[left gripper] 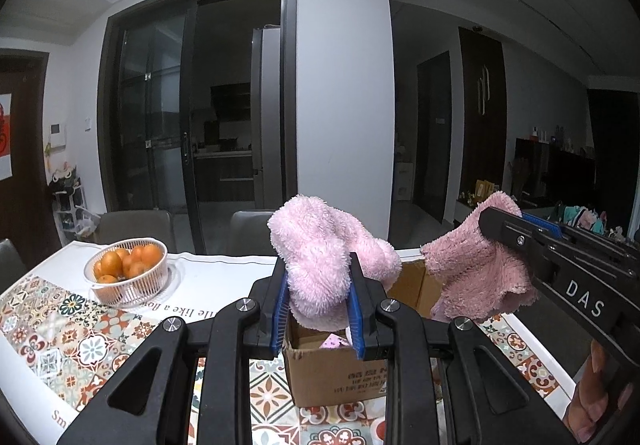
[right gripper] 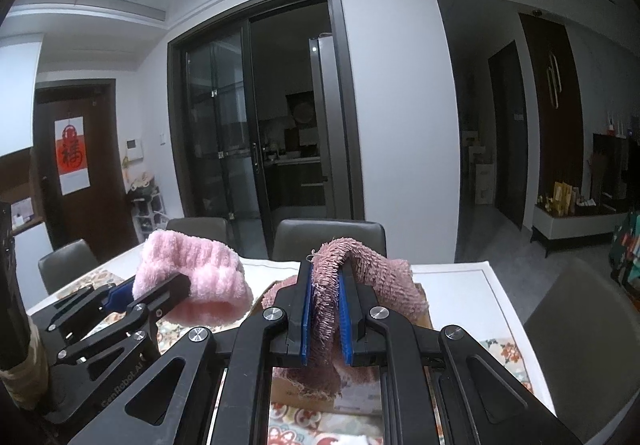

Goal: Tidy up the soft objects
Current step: 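Lift both pink bands and carry them over the open box with both tools, then open both tools to drop the pink bands into the box, then move both tools down toward the white cloths on the tablecloth, then close the left tool on a white cloth while the right tool pinches another white cloth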

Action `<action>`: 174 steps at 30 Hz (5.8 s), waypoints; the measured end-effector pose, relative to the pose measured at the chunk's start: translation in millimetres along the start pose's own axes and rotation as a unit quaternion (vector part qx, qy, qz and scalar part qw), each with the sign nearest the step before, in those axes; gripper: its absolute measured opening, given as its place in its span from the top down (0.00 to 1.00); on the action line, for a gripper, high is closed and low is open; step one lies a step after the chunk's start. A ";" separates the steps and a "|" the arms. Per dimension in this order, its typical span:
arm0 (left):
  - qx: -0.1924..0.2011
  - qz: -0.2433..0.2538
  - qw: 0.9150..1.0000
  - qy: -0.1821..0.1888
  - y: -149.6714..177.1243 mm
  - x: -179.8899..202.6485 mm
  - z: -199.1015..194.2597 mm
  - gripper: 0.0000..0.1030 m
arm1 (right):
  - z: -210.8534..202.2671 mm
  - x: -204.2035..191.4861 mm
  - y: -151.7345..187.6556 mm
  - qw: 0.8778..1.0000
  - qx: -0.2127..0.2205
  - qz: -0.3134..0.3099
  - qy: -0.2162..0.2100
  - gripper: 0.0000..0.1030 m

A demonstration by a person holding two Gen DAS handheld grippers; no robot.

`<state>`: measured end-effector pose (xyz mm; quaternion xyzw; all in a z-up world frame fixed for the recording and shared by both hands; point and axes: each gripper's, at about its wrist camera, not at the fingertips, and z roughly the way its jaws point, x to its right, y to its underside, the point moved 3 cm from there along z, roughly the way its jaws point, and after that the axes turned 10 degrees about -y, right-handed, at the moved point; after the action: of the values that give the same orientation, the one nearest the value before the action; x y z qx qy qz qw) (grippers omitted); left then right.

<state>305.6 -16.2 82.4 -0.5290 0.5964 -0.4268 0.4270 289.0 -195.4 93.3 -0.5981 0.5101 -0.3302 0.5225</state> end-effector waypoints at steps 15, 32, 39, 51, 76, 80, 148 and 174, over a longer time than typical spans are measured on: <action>-0.027 0.015 1.000 0.000 12.8 21.6 60.6 0.75 | 52.8 23.2 4.0 1.000 -0.022 0.001 -0.003 0.87; -0.117 0.050 0.992 0.006 63.0 44.1 124.0 0.75 | 123.1 57.9 51.0 0.992 -0.118 0.043 -0.004 0.87; -0.135 0.066 0.989 -0.002 70.4 56.0 130.5 0.62 | 134.7 73.3 71.2 0.986 -0.156 0.063 -0.002 0.87; -0.113 0.060 0.992 -0.017 60.4 49.0 103.1 0.46 | 109.4 73.0 65.5 0.988 -0.142 0.044 0.030 0.52; -0.084 0.055 0.995 0.004 63.7 66.5 8.3 0.43 | 0.7 71.1 65.8 0.992 -0.107 0.048 0.049 0.52; -0.085 0.056 0.995 0.007 68.7 72.4 -4.1 0.43 | -8.8 72.5 69.8 0.991 -0.109 0.054 0.048 0.52; -0.276 0.125 0.937 0.173 215.6 133.0 51.9 0.63 | 34.1 103.8 230.3 0.943 -0.316 0.105 -0.008 0.60; -0.241 0.086 0.957 0.134 192.3 119.3 29.7 0.95 | 17.1 97.7 220.1 0.949 -0.290 0.124 -0.004 0.95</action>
<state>273.9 -122.0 -117.3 -0.5013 0.7762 -0.2992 0.2380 272.1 -269.2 -135.9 -0.6570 0.6518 -0.0983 0.3658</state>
